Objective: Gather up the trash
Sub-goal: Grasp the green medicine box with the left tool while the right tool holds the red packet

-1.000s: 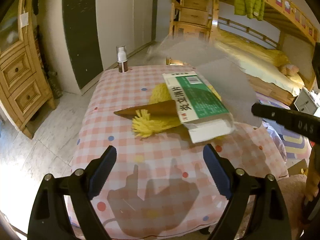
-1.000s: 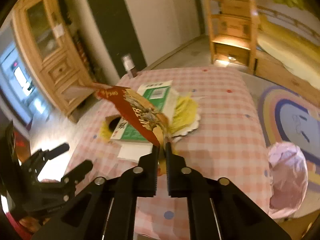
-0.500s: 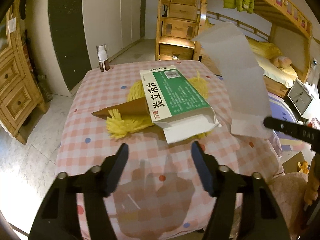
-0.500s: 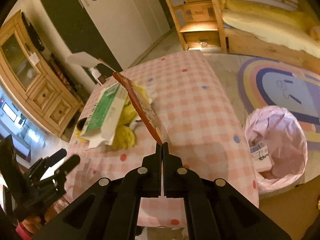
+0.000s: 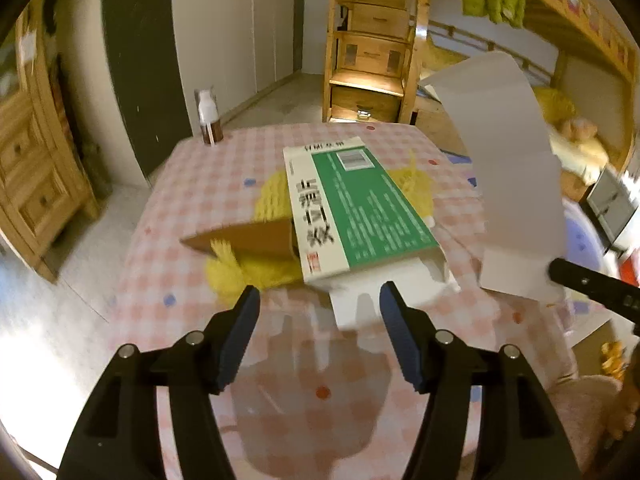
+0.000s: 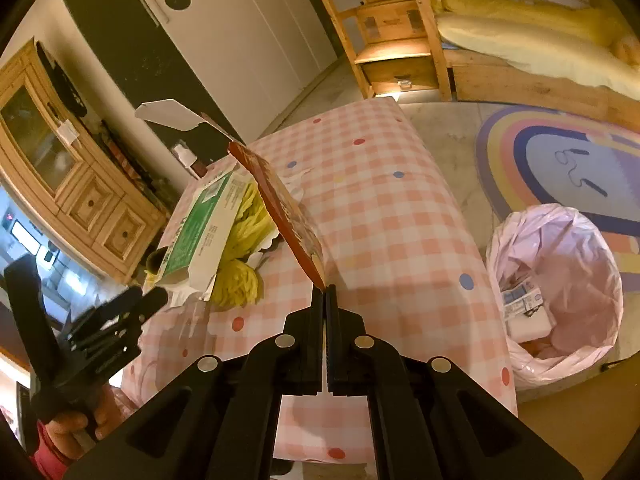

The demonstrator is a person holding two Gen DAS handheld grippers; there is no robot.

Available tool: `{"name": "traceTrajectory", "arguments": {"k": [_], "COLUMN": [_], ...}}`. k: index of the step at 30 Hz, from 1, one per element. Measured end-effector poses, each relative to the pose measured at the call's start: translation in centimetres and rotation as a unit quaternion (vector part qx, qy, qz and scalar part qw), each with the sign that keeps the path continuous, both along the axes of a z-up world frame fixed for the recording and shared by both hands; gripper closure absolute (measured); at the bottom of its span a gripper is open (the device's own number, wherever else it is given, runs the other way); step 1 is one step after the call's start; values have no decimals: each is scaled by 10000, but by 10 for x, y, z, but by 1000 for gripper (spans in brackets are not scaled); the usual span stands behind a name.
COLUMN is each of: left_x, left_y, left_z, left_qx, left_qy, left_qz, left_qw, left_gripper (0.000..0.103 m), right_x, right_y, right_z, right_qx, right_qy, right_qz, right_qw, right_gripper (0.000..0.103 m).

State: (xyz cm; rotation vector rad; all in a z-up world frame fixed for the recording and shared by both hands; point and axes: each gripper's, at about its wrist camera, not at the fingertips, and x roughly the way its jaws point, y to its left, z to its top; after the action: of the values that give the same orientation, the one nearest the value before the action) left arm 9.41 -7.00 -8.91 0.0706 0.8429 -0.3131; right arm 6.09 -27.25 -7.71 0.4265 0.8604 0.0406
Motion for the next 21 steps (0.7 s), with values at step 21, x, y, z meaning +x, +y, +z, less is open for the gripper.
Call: {"name": "traceTrajectory", "arguments": {"k": [21], "left_x": [0], "left_y": [-16], "left_z": [14], "left_qx": [312], "left_qy": [-434], "left_qz": [-224], "left_qw": [9983], "left_gripper": [37], "right_x": [2], "right_y": [3], "right_z": [0], "right_qx": [-64], "right_qy": [13], "right_qz": [101], "right_qw": [9999], "right_gripper": [102]}}
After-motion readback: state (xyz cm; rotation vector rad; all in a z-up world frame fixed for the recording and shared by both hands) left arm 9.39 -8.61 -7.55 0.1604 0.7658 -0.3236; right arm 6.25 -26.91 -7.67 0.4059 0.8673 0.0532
